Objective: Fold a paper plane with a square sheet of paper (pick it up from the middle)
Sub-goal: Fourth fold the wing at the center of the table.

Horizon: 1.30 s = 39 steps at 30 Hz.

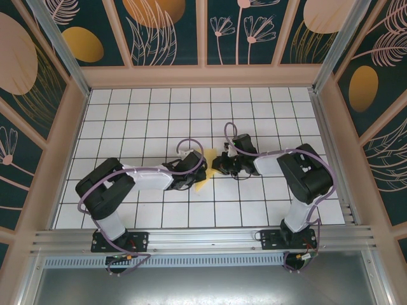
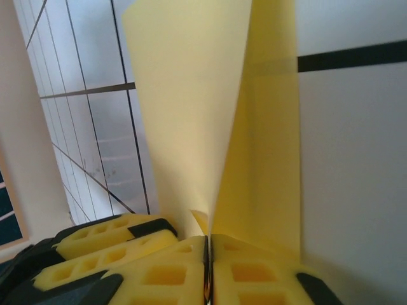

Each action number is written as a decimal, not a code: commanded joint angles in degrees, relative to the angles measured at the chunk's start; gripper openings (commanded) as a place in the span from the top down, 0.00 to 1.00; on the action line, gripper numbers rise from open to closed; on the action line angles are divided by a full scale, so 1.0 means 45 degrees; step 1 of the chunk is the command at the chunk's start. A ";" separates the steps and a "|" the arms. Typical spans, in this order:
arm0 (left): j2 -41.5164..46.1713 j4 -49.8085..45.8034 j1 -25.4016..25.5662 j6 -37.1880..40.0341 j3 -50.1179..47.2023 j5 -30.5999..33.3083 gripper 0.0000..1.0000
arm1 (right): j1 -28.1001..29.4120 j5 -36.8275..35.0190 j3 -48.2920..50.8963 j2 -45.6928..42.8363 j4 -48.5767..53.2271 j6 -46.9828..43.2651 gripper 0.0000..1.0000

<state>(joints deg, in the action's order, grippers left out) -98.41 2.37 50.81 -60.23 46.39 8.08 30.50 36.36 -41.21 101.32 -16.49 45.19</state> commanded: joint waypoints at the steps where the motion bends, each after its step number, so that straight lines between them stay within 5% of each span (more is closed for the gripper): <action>1: 0.0731 -0.0615 0.0018 0.0023 -0.0082 0.0290 0.72 | 0.0116 -0.0052 -0.0033 -0.0021 0.0025 -0.0045 0.94; 11: 0.3081 -0.0389 0.0017 0.0734 -0.0831 0.1246 0.36 | 0.0116 -0.2432 -0.0566 -0.1990 0.2148 0.0366 1.00; 18: 0.4774 0.0728 0.0003 0.2331 -0.1787 0.1367 0.14 | 0.0525 -0.4328 -0.1009 -0.2522 0.3169 0.2403 1.00; 26: 0.5571 0.3359 0.0014 0.6231 -0.2943 0.0529 0.06 | 0.0994 -0.6255 -0.1322 -0.2985 0.4108 0.4972 1.00; 32: 0.5779 0.6325 0.0011 0.8782 -0.3935 -0.0139 0.12 | 0.0973 -0.6060 -0.2273 -0.2270 0.5127 0.5494 1.00; 39: 0.4422 0.6214 0.0015 1.0667 -0.3338 0.0048 0.14 | 0.0840 -0.5383 -0.2667 -0.1634 0.5294 0.5368 1.00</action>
<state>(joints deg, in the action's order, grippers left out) -75.99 27.92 50.81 -18.55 29.78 8.14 34.59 10.59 -51.51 92.62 4.47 68.31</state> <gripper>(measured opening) 0.866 0.064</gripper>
